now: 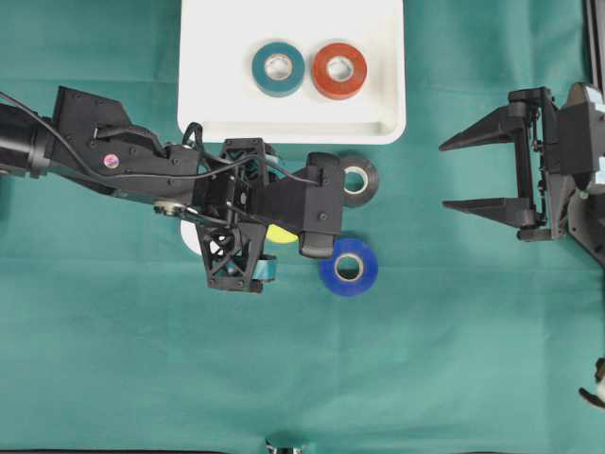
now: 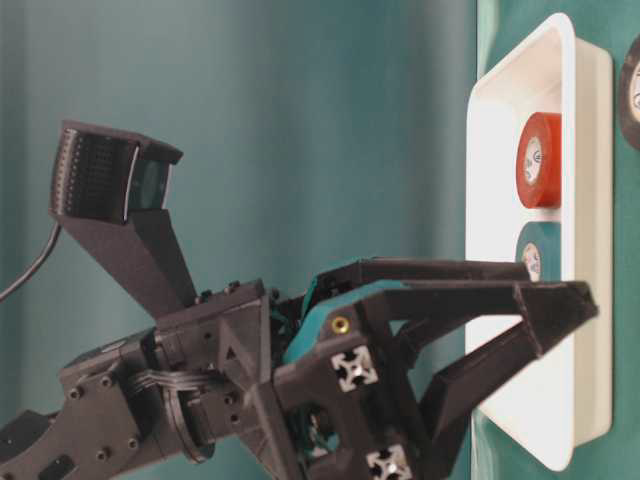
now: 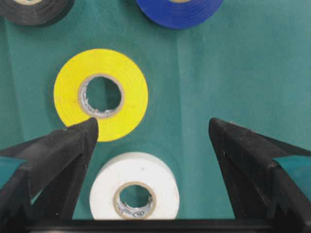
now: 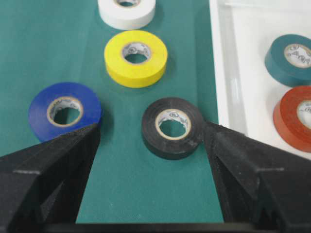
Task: Pick up the tape from a random location and place it into the white case.
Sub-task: 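Lower the left gripper over the yellow tape roll's rim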
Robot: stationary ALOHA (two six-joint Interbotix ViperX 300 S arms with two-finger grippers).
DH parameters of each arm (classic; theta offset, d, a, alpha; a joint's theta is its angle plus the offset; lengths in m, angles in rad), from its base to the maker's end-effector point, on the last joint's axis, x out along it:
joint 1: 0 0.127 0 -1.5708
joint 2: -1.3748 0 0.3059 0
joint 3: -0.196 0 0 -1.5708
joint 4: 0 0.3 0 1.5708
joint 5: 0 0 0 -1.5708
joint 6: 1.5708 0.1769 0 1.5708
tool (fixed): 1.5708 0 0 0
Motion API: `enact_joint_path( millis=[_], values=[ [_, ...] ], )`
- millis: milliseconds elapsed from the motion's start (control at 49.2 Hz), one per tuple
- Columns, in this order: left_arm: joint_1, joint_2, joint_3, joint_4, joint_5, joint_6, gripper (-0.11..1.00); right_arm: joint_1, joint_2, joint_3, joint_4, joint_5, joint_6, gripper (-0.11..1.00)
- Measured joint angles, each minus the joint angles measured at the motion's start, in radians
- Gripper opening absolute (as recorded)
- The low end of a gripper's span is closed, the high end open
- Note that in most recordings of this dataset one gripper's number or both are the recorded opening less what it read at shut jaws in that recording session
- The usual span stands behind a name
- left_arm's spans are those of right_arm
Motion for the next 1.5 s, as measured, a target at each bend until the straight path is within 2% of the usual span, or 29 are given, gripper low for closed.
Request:
enact_joint_path(
  millis=[671,1179,1505],
  values=[
    [-0.005,0.021,0.002,0.000,-0.032,0.000,0.99,0.000,0.000,0.002,0.000,0.003,0.000,0.82],
    [-0.043,0.114,0.044,0.002,-0.156,-0.002,0.99,0.000,0.003,0.002,0.000,0.003,-0.002,0.82],
    [-0.020,0.163,0.060,0.009,-0.179,0.003,0.99,0.000,0.017,0.002,-0.002,0.003,-0.002,0.82]
  ],
)
